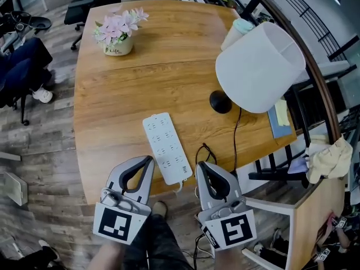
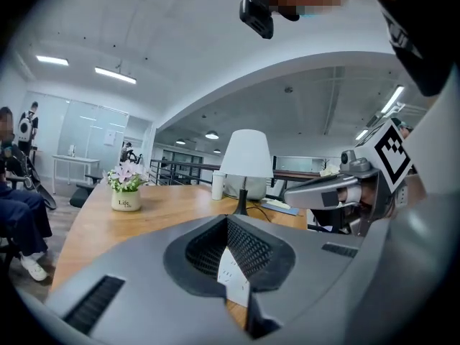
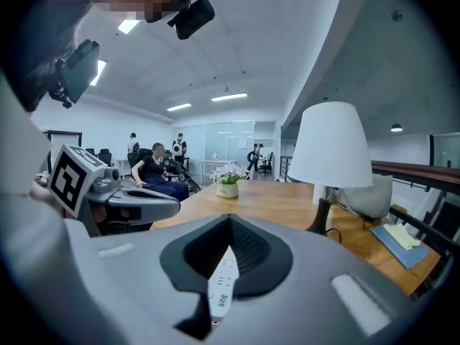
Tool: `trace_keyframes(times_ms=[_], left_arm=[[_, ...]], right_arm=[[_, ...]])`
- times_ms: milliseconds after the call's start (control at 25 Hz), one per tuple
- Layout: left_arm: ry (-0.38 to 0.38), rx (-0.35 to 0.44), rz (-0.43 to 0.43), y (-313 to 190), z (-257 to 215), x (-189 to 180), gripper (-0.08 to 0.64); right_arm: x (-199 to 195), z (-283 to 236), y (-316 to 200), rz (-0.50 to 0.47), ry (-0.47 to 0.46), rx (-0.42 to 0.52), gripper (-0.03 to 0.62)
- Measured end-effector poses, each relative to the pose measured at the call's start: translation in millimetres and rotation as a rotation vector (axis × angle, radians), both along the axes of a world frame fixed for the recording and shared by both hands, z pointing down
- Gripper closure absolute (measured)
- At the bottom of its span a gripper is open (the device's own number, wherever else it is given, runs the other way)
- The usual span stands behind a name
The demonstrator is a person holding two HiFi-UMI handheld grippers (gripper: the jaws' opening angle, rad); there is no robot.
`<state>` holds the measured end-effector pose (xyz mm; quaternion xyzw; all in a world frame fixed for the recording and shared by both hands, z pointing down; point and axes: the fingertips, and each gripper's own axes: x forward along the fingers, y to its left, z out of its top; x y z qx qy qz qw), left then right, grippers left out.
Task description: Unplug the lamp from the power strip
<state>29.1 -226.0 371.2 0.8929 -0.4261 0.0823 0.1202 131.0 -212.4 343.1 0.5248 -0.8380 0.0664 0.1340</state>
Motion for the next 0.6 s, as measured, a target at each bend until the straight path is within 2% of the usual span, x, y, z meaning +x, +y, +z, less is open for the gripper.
trace_keyframes(times_ms=[240, 360, 520, 600], left_arm=[[0.026, 0.024, 0.005, 7.2, -21.3, 1.0, 0.565], [0.058, 0.063, 0.009, 7.2, -39.1, 3.2, 0.565], [0.062, 0.045, -0.010, 12.0, -44.3, -1.4, 0.565], [0.069, 0.070, -0.015, 11.6, -53.4, -3.7, 0.565]], right_arm=[[-4.3, -19.8, 11.8, -0.009, -0.020, 0.049, 0.584], [-4.8, -30.4, 15.5, -0.007, -0.029, 0.070, 0.584], [-5.7, -44.9, 19.2, -0.005, -0.044, 0.106, 0.584], [-5.4, -51.5, 20.8, -0.004, -0.051, 0.121, 0.584]])
